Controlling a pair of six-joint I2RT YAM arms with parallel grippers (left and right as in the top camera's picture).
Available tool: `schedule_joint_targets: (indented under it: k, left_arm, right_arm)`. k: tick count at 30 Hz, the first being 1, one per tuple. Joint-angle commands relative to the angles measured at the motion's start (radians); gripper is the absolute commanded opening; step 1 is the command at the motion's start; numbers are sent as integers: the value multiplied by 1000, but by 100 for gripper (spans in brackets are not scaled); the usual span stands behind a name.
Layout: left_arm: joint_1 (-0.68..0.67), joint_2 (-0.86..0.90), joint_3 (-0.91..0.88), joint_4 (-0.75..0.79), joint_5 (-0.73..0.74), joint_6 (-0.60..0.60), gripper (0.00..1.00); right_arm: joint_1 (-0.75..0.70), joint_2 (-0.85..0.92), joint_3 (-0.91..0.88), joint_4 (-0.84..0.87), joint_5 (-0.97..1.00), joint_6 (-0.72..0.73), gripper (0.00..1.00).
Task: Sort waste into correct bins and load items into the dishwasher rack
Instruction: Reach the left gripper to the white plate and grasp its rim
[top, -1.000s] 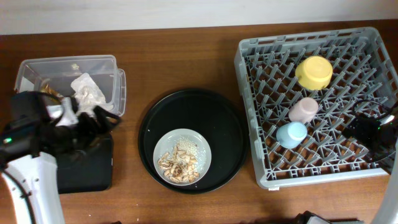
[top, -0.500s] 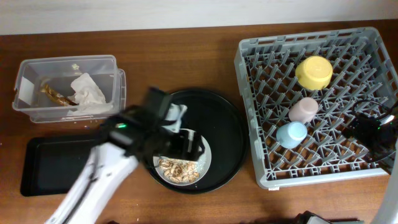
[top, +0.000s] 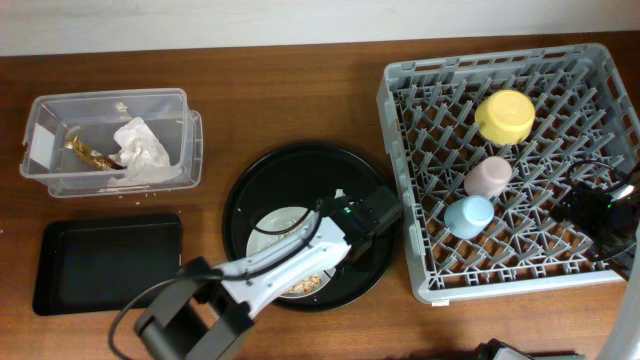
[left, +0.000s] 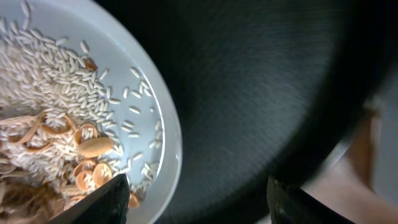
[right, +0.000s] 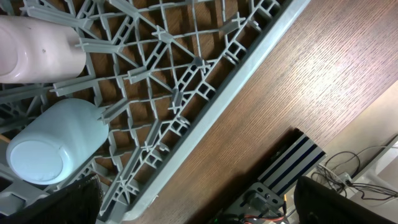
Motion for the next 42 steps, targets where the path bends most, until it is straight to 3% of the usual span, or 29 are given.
schedule_joint_targets:
  k: [1, 6, 14, 16, 19, 22, 29, 42]
  left_arm:
    - [3, 53, -3, 4, -32, -44, 62]
    - [3, 80, -3, 6, -117, -86, 47]
    - [3, 150, -3, 12, -140, -99, 41]
    - [3, 150, -3, 11, -141, -99, 30]
    - [3, 150, -3, 11, -140, -99, 28]
    - [3, 150, -3, 3, -140, -98, 13]
    - [3, 150, 4, -36, -141, -99, 1]
    - [60, 149, 241, -388, -219, -99, 1]
  right_arm:
    - [-5, 1, -2, 0, 9, 8, 99]
    - [-5, 1, -2, 0, 9, 9, 99]
    - [-5, 1, -2, 0, 8, 8, 99]
    - [-5, 1, -2, 0, 9, 8, 99]
    - [-5, 1, -2, 0, 9, 8, 99]
    - [-5, 1, -2, 0, 9, 8, 99]
    - [-5, 1, -2, 0, 9, 8, 99]
    - [-5, 1, -2, 0, 9, 8, 99]
